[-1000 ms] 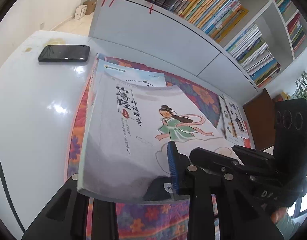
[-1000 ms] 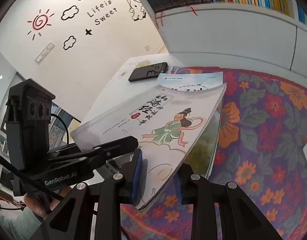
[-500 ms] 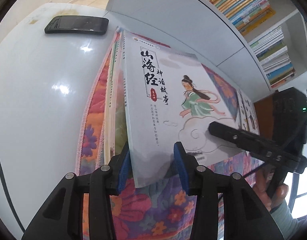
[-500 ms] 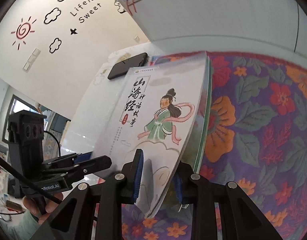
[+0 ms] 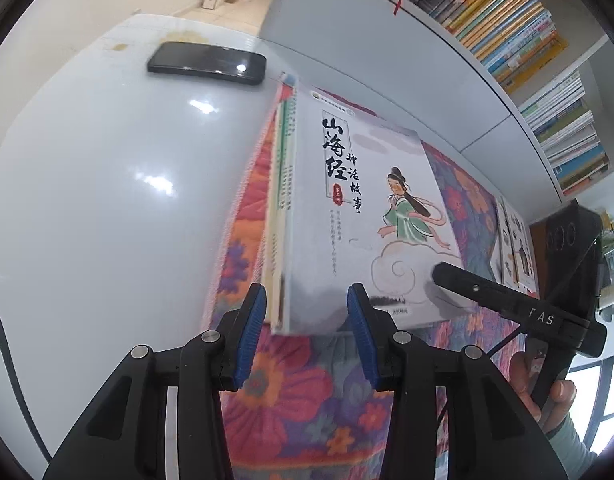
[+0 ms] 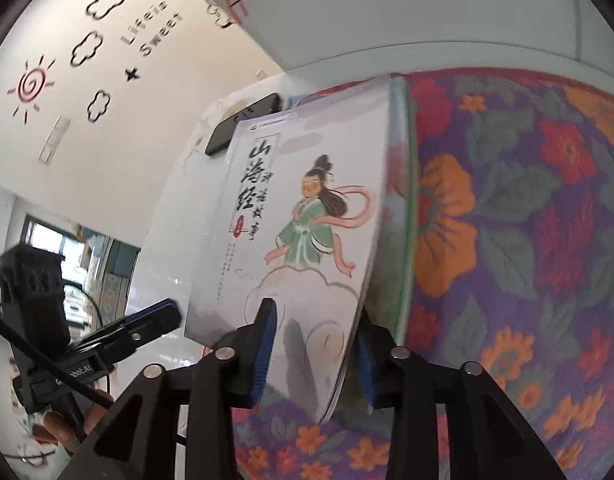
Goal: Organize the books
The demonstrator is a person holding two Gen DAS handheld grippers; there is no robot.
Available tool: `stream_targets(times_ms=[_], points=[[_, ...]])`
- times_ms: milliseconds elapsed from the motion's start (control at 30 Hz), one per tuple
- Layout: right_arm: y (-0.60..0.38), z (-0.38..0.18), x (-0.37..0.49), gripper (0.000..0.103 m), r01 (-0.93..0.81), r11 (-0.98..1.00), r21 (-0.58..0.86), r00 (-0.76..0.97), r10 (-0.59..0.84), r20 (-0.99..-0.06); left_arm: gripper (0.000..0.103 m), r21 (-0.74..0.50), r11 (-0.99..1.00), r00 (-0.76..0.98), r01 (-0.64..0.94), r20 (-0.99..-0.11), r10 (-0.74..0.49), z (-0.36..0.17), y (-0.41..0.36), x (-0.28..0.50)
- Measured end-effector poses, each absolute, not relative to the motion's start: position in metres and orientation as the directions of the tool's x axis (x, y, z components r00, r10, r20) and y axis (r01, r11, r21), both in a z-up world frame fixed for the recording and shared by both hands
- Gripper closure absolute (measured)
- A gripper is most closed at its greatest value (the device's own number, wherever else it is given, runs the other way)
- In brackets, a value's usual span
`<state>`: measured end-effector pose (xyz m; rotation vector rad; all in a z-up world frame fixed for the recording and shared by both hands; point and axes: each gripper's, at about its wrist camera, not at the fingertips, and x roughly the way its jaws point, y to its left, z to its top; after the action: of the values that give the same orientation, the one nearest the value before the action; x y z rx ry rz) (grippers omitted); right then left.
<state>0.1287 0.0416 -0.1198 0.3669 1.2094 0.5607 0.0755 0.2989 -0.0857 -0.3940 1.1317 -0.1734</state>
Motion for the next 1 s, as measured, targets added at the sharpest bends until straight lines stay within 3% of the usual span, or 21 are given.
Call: stream_targets(times_ms=[200,400,633,900,1000], points=[[-0.004,-0.122,0.091,0.058,-0.108,0.761,0.64,0.256,0.644,-0.721,0.063,-0.363,0.932,0.43,0.015,-0.839,-0.333,-0.065,0.265,0.062],[-0.059,-0.127,0.049,0.057,-0.002,0.701,0.713,0.288,0.683,-0.671,0.059,-0.392,0.901,0.327,0.187,-0.84,-0.433,-0.057,0.185,0.056],[-0.125,-0.102,0.015,0.056,0.015,0.747,0.665,0.377,0.612,-0.695,0.059,-0.433,0.845,0.222,0.315,-0.831,-0.509,-0.061,0.086,0.04],[-0.236,-0.094,-0.012,0.048,0.136,0.757,0.639,0.491,0.509,-0.707,0.058,-0.471,0.814,0.182,0.341,-0.816,-0.549,-0.058,-0.004,0.065],[-0.28,-0.101,-0.015,0.044,0.208,0.736,0.644,0.508,0.481,-0.714,0.042,-0.471,0.813,0.162,0.342,-0.823,-0.545,-0.064,-0.032,0.085]])
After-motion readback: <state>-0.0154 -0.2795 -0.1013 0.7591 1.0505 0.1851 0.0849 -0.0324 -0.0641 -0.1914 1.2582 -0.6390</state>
